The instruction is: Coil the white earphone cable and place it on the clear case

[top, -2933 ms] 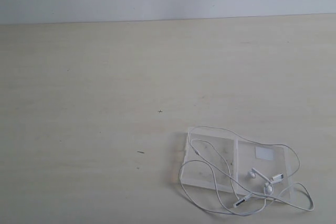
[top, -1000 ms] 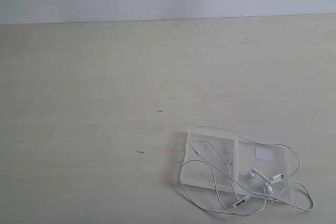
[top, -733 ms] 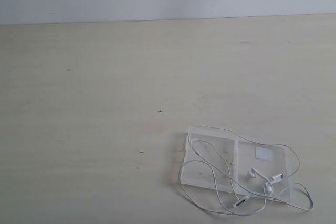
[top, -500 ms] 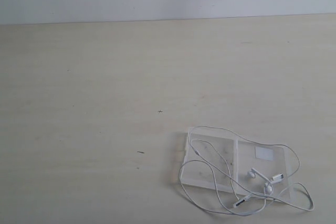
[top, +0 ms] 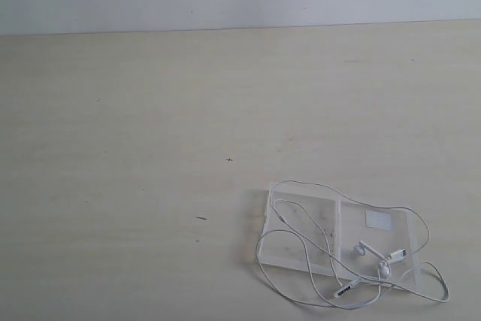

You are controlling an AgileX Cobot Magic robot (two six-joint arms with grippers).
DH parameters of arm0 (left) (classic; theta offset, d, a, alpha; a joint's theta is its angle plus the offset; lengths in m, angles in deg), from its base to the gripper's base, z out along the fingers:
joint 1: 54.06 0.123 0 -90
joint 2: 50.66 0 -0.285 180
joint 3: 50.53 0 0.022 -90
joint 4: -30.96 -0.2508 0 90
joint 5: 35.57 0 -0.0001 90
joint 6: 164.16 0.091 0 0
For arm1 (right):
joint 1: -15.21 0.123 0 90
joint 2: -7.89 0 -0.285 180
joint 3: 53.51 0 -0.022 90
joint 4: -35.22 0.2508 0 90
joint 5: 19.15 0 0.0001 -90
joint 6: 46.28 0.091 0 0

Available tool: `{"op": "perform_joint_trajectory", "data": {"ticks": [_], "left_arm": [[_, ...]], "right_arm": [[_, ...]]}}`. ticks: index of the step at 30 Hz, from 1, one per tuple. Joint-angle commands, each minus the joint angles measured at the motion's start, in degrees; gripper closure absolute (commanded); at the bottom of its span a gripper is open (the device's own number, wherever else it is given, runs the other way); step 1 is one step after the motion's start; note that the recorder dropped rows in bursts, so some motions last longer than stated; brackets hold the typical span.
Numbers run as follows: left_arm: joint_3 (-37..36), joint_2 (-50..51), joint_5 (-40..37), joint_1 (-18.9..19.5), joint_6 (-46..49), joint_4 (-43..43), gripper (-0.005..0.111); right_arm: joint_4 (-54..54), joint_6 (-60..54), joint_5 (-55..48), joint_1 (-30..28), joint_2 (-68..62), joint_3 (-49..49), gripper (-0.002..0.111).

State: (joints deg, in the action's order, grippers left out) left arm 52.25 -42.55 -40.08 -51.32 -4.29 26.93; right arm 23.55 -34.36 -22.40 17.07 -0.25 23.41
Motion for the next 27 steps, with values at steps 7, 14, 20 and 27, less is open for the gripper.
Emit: {"op": "perform_joint_trajectory", "data": {"ticks": [7, 14, 20, 27], "left_arm": [[0.0, -0.3, -0.1, 0.1, 0.2, 0.2, 0.107], [0.0, -0.3, -0.1, 0.1, 0.2, 0.2, 0.107], [0.0, -0.3, -0.1, 0.1, 0.2, 0.2, 0.107], [0.0, -0.3, -0.1, 0.1, 0.2, 0.2, 0.107]], "right_arm": [[8.7, 1.8, -0.1, -0.3, 0.4, 0.3, 0.108], [8.7, 1.8, -0.1, -0.3, 0.4, 0.3, 0.108], [8.7, 1.8, -0.1, -0.3, 0.4, 0.3, 0.108], [8.7, 1.8, -0.1, -0.3, 0.4, 0.3, 0.108]]}}
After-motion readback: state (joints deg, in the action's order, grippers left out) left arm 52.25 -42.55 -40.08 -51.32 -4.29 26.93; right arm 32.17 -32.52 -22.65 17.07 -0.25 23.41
